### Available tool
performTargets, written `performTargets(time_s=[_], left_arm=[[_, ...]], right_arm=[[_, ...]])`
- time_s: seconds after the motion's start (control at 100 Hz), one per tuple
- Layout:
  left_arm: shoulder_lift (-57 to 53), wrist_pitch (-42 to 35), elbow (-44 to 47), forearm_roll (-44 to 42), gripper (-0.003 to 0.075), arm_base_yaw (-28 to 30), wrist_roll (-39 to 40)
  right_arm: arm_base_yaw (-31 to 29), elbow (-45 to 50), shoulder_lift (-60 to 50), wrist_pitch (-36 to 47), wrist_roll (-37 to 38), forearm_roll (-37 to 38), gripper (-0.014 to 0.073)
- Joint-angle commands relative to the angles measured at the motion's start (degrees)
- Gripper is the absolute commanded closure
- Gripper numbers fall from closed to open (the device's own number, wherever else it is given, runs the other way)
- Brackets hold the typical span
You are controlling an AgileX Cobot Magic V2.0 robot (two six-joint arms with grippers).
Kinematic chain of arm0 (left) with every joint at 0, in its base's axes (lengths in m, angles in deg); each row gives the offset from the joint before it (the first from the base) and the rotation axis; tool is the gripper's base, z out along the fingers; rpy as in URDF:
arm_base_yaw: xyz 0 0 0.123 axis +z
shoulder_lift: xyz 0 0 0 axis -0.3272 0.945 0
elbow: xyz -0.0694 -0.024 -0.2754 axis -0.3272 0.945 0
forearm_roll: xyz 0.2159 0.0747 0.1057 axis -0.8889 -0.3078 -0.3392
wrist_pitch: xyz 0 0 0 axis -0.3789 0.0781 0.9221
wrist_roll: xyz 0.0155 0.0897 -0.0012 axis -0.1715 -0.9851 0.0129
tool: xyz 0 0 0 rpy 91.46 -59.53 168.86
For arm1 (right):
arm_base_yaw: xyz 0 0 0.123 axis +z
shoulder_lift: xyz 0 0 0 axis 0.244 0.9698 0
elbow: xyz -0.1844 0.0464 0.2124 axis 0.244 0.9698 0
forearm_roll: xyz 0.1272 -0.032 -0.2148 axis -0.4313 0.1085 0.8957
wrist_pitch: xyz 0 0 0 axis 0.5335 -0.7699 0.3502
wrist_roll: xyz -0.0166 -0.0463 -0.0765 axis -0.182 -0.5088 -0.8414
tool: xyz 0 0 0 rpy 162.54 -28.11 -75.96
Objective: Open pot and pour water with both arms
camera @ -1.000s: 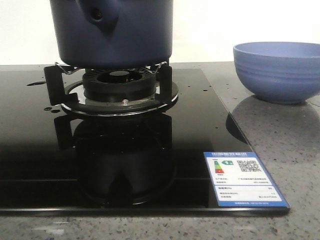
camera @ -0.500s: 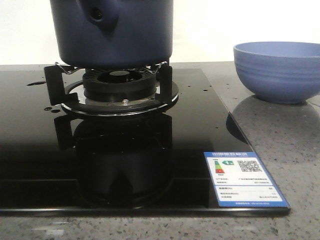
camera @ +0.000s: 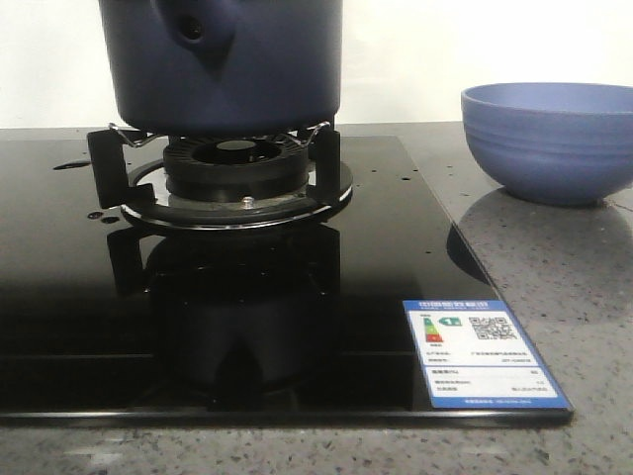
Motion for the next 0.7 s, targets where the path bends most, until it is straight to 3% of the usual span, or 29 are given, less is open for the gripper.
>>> performTargets(time_s=[0.0, 0.41, 0.63, 0.69], left_arm=[[-3.3, -1.0, -2.3, 3.1, 0.036, 3.0, 0.2], [-6.3, 3.3, -2.3, 3.5, 0.0365, 15.1, 0.3], [-6.3, 3.4, -2.3, 3.5, 0.0365, 16.0, 0.3], [-6.3, 3.4, -2.3, 3.5, 0.0365, 16.0, 0.3]], right_arm=[[-1.3, -6.2, 5.1, -0.1, 2.7, 2.5, 0.0145], [-8.0, -24.6, 28.9, -14.2, 13.4, 16.7, 0.0145], [-10.1, -26.1, 36.1, -15.5, 13.5, 17.9, 0.0149], [-10.2, -26.1, 37.8, -15.5, 13.5, 17.9, 0.0205]])
